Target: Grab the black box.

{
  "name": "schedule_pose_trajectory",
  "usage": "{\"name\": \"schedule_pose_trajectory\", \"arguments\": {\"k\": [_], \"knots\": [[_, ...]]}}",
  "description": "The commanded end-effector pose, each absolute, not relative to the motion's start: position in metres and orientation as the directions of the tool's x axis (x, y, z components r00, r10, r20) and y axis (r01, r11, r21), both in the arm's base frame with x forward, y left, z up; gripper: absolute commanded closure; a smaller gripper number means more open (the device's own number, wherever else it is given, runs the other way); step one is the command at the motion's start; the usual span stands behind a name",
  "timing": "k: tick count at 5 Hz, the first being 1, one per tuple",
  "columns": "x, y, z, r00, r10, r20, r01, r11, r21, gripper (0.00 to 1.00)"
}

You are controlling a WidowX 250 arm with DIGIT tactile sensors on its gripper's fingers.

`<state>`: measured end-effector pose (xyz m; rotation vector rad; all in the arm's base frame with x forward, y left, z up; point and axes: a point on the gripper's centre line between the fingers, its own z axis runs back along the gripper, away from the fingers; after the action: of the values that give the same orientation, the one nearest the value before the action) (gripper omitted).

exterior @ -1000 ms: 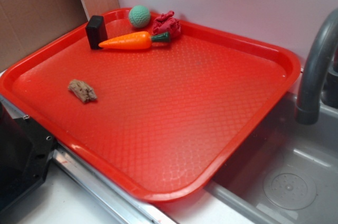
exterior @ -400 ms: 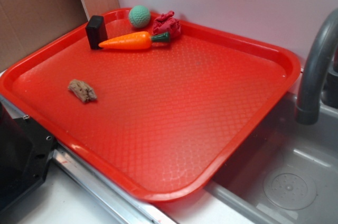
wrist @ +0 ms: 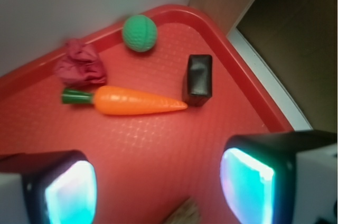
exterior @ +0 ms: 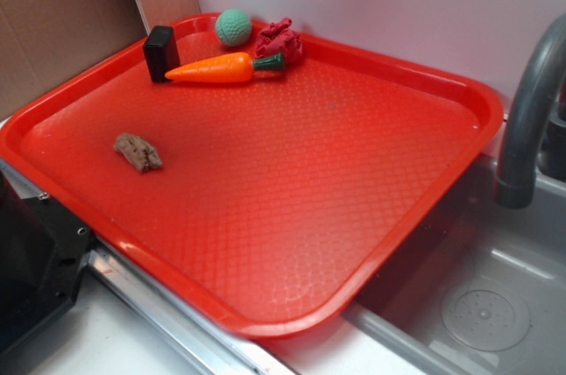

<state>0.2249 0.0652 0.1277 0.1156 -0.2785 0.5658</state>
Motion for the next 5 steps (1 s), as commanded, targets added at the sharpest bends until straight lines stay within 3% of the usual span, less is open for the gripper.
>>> {"name": "schedule_pose_trajectory", "arguments": {"k": [1, 2, 3, 5], "knots": [[0.243, 0.127, 0.101, 0.757, 0.599, 0.260, -0.615, 0.788, -0.025, 0.00], [0.262, 0.144, 0.098, 0.742, 0.622, 0.251, -0.643, 0.766, 0.001, 0.00], [0.274, 0.150, 0.096, 0.737, 0.640, 0.219, -0.653, 0.757, -0.019, 0.00], [0.275, 0.161, 0.083, 0.740, 0.641, 0.205, -0.658, 0.753, 0.019, 0.00]]}}
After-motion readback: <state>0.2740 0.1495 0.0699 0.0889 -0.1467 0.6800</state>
